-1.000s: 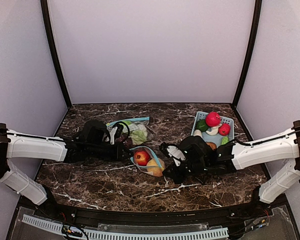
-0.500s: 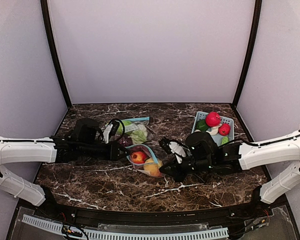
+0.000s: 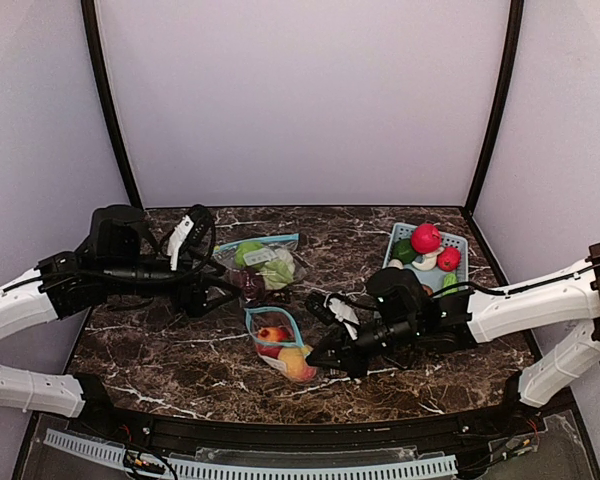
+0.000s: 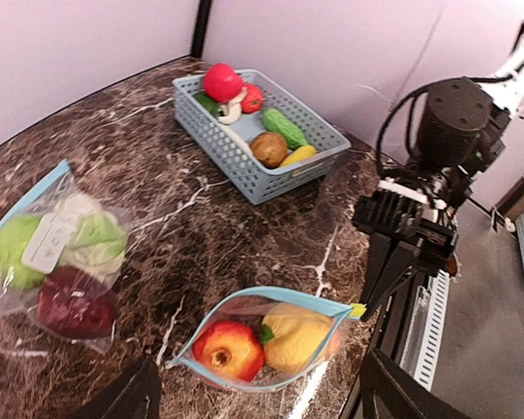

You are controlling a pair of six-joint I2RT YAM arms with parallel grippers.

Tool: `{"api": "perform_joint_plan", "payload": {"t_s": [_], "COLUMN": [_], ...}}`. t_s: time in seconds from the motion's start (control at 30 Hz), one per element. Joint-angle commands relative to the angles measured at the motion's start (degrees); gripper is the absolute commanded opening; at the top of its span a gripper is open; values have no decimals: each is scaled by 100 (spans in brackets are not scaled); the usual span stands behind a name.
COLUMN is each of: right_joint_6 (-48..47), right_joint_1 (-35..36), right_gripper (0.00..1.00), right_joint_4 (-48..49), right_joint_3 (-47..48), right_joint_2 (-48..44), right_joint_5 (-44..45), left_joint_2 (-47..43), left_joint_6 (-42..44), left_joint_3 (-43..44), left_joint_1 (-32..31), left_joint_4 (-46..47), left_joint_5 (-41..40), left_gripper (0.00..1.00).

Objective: Place the food in the zip-top bag and seal the zipper
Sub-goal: Hold the zipper from the zipper food storage bag, then pass from the right arm to the left

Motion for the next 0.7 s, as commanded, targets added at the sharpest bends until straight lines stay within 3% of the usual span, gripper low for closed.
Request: {"api": "perform_joint_plan", "payload": {"t_s": [0.0,0.1,0.23,0.47,0.67], "right_joint_6": [-172,-172,-130,-117,-88], "right_joint_1": [55,61,51,44,1], "right_gripper": [0,0,0,0,0], "right_joint_4": [211,248,381,487,623], "right_joint_3": [-9,-50,-122,-245,-340], "right_joint_2": [69,15,-29,-111,-178], "right_joint_5": [-293,-269,-258,-253,-259], "left_joint_2": [709,1421,2277,3247,3668], "left_joint_6": [1316,1650,1906,1596,1528], "left_joint_3": [402,557,898,1208,1217], "left_joint_1": [-33,-266,-510,-600,-648], "left_joint_4": [-91,210,562,1115,1256], "left_joint_5": [1429,2077,2616,3478,3697], "left_gripper": [79,74,57,51,43]}}
